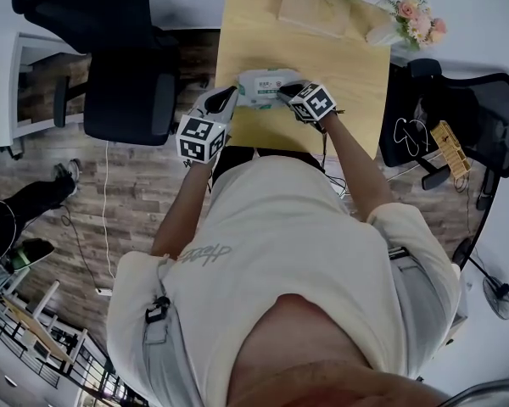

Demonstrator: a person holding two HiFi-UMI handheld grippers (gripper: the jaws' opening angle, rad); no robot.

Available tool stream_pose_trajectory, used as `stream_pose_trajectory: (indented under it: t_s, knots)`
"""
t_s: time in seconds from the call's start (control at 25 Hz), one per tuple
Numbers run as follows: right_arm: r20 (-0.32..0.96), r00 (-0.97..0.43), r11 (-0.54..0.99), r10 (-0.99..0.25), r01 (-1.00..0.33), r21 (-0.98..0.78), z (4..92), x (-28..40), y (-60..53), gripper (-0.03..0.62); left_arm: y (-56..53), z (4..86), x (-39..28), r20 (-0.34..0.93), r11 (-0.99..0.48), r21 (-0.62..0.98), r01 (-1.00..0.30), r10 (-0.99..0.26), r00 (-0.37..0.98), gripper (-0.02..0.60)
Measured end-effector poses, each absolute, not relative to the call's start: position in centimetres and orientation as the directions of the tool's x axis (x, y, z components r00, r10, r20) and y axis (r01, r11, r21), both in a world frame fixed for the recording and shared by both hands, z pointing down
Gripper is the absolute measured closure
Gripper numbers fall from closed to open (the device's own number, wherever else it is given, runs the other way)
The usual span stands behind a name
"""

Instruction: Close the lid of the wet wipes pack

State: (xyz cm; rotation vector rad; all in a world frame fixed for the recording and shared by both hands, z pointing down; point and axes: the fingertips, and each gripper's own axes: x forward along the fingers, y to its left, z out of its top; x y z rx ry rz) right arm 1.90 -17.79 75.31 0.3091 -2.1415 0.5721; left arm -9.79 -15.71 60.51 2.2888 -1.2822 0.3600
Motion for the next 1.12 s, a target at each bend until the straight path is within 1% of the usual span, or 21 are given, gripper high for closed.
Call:
stream_pose_trajectory:
  t_s: [0.04, 0.12, 0.28, 0.48, 0.64, 0.8, 1.12]
  knots:
    - [0.815, -0.579, 0.861, -0.024, -0.426, -0.277, 75.4, 1.9, -18.0, 0.55, -15.7, 60.5, -9.8, 0.45, -0.442, 0.286, -0.851, -0.722, 0.526, 0.565]
    - [0.827, -0.56, 0.854, -0.048, -0.452, -0.257, 75.6, 2.0, -18.2, 0.585, -15.7, 60.6, -9.9, 0.451, -0.442, 0.285, -0.85, -0.721, 0.526, 0.565]
    - [0.835, -0.545, 0.832, -0.075, -0.495, -0.249, 75.8, 2.0, -18.3, 0.586, -15.6, 60.8, -10.1, 0.451, -0.438, 0.29, -0.851, -0.722, 0.525, 0.565]
    - [0.851, -0.52, 0.828, -0.079, -0.51, -0.234, 75.6, 2.1, -18.3, 0.588, -15.6, 60.6, -10.0, 0.443, -0.437, 0.293, -0.85, -0.726, 0.526, 0.565]
    - [0.857, -0.509, 0.838, -0.085, -0.501, -0.214, 75.2, 1.6, -18.4, 0.591, -15.8, 60.7, -10.3, 0.439, -0.434, 0.295, -0.851, -0.729, 0.524, 0.565]
    - [0.842, -0.533, 0.839, -0.082, -0.492, -0.23, 74.2, 0.4, -18.6, 0.591, -15.8, 60.9, -10.8, 0.436, -0.426, 0.301, -0.853, -0.734, 0.521, 0.565]
    - [0.839, -0.543, 0.851, -0.042, -0.459, -0.255, 74.1, -1.4, -18.3, 0.591, -15.6, 61.2, -11.6, 0.432, -0.408, 0.311, -0.858, -0.744, 0.51, 0.565]
